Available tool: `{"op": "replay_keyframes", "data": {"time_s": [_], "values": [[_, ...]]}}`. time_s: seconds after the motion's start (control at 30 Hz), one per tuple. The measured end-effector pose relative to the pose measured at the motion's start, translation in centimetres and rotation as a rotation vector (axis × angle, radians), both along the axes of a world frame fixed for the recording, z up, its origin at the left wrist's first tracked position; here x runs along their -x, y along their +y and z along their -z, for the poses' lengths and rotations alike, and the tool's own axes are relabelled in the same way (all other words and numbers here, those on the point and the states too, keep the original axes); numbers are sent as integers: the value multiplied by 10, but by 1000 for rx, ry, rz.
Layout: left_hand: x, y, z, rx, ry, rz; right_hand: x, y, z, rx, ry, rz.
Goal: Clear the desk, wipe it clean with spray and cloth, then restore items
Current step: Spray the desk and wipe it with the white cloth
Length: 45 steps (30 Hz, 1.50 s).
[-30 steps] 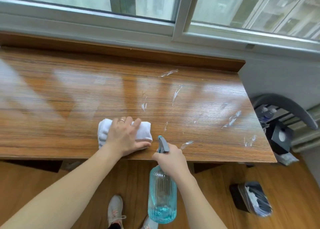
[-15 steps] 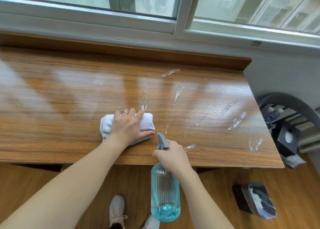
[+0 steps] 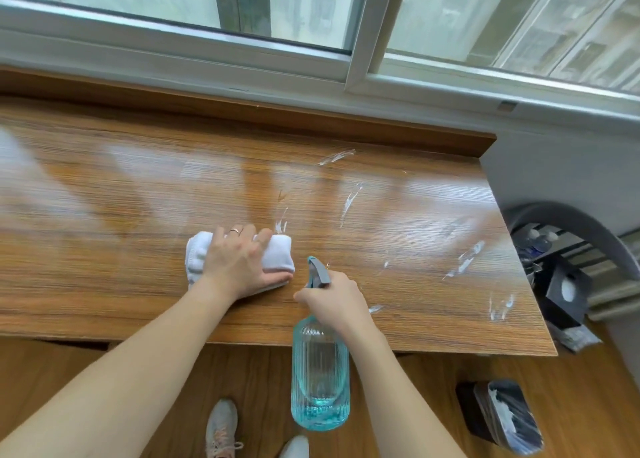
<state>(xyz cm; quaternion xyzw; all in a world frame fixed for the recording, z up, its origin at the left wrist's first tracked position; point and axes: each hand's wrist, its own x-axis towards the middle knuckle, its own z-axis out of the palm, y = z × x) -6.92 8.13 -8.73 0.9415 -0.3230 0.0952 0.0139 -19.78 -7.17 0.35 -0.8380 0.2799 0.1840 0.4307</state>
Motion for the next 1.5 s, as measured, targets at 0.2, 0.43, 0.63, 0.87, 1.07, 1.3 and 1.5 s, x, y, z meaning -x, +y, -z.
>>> {"op": "replay_keyframes", "data": {"time_s": [0.2, 0.43, 0.63, 0.87, 1.07, 1.3, 1.5], "values": [[14, 7, 1, 40, -24, -11, -25, -2, -8, -3, -5, 36], [13, 7, 0, 13, -4, -20, -34, -9, -10, -49, 3, -45], [14, 6, -4, 19, 20, -29, -35, -13, -9, -56, -15, -46], [13, 3, -5, -3, 42, -50, -43, -16, -6, -36, 7, -66], [5, -2, -1, -21, 43, -43, -58, -22, -6, -35, -22, -57], [-31, -17, 3, 28, 15, 15, -85, -28, -3, -36, -12, 17], [-92, -49, -3, 26, 35, 25, -99, -31, 1, -34, 7, 50]]}}
